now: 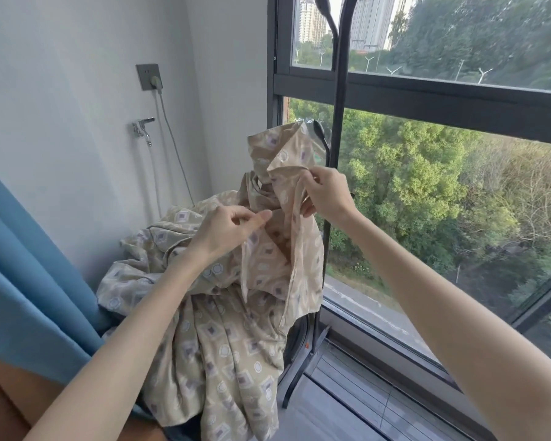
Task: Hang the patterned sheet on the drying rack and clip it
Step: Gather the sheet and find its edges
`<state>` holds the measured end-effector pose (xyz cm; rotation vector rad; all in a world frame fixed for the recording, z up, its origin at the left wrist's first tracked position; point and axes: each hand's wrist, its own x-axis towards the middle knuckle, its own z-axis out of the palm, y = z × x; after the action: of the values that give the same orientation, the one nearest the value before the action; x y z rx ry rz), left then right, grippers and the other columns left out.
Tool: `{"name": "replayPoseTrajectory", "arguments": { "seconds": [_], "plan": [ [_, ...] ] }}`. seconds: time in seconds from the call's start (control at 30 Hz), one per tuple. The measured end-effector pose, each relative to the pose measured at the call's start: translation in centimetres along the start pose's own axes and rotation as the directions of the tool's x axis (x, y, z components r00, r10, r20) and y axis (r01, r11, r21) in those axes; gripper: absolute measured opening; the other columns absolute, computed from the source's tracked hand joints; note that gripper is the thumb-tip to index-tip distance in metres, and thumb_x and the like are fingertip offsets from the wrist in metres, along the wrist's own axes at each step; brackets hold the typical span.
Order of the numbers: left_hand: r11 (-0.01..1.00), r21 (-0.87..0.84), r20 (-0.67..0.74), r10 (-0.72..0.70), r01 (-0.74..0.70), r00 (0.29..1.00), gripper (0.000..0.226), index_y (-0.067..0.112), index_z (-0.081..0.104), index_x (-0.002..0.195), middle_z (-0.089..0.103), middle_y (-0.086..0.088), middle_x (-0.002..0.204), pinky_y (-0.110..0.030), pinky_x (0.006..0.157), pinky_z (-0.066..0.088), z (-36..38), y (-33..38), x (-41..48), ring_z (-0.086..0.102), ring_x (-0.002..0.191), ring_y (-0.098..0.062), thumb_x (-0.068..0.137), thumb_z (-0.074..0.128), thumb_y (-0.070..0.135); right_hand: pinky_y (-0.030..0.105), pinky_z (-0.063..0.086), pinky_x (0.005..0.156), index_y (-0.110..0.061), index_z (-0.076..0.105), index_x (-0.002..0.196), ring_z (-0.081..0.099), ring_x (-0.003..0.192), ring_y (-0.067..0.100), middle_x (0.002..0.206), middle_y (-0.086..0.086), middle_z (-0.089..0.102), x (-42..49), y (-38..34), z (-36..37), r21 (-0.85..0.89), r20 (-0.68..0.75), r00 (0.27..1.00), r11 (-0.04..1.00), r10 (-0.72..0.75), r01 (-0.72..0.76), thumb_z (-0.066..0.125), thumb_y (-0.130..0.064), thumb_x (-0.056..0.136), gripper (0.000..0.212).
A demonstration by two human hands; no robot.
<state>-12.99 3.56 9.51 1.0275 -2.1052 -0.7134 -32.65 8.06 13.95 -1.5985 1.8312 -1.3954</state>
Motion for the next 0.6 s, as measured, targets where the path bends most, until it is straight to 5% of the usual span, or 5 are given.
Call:
{"name": "replayPoseTrajectory", "arguments": {
  "seconds": [0.17, 0.33, 0.5, 0.6],
  "plan": [
    [0.999, 0.052, 0.091, 0.002, -0.006, 0.996, 0.061, 0.026, 0.072, 0.092, 0.067, 0.017, 0.096, -0.022, 0.079, 0.048, 1.8, 1.3, -0.7, 0.060, 0.089, 0.002, 0.064, 0.056, 0.077, 0.032, 0.056, 0.045, 0.005, 0.061, 0.086, 0.067, 0.048, 0.024, 0.066, 0.020, 0.067, 0.9, -2.1, 0.7, 0.152, 0.060, 0.996, 0.986, 0.061, -0.069, 0.044, -0.012, 0.099, 0.027],
    [0.992, 0.122, 0.078, 0.004, -0.013, 0.997, 0.030, 0.036, 0.062, 0.067, 0.060, 0.018, 0.068, -0.021, 0.057, 0.038, 2.6, 1.4, -0.4, 0.054, 0.065, -0.001, 0.073, 0.063, 0.065, 0.030, 0.056, 0.045, -0.001, 0.058, 0.073, 0.067, 0.046, 0.022, 0.060, 0.015, 0.065, 0.6, -2.7, 1.3, 0.213, 0.111, 0.992, 0.974, 0.055, -0.078, 0.045, -0.009, 0.098, 0.030],
    [0.986, 0.165, 0.048, 0.011, -0.019, 0.999, 0.047, 0.004, 0.066, 0.062, 0.055, -0.007, 0.052, -0.018, 0.047, 0.032, 2.6, 0.9, -0.2, 0.043, 0.047, -0.011, 0.086, 0.060, 0.044, 0.029, 0.058, 0.054, -0.001, 0.058, 0.078, 0.070, 0.057, 0.020, 0.070, 0.017, 0.069, 0.7, -1.9, 1.0, 0.269, 0.143, 0.988, 0.958, 0.062, -0.099, 0.044, -0.009, 0.098, 0.026],
    [0.990, 0.139, 0.028, -0.031, 0.027, 0.999, 0.050, -0.005, 0.060, 0.059, 0.043, -0.004, 0.046, -0.018, 0.044, 0.028, 2.7, 0.7, 0.1, 0.035, 0.044, -0.011, 0.085, 0.063, 0.038, 0.020, 0.057, 0.063, 0.002, 0.062, 0.102, 0.071, 0.074, 0.013, 0.088, 0.010, 0.071, 0.2, -0.7, 0.6, 0.234, 0.237, 0.971, 0.968, 0.031, -0.088, 0.045, -0.011, 0.099, 0.021]
  ]
}}
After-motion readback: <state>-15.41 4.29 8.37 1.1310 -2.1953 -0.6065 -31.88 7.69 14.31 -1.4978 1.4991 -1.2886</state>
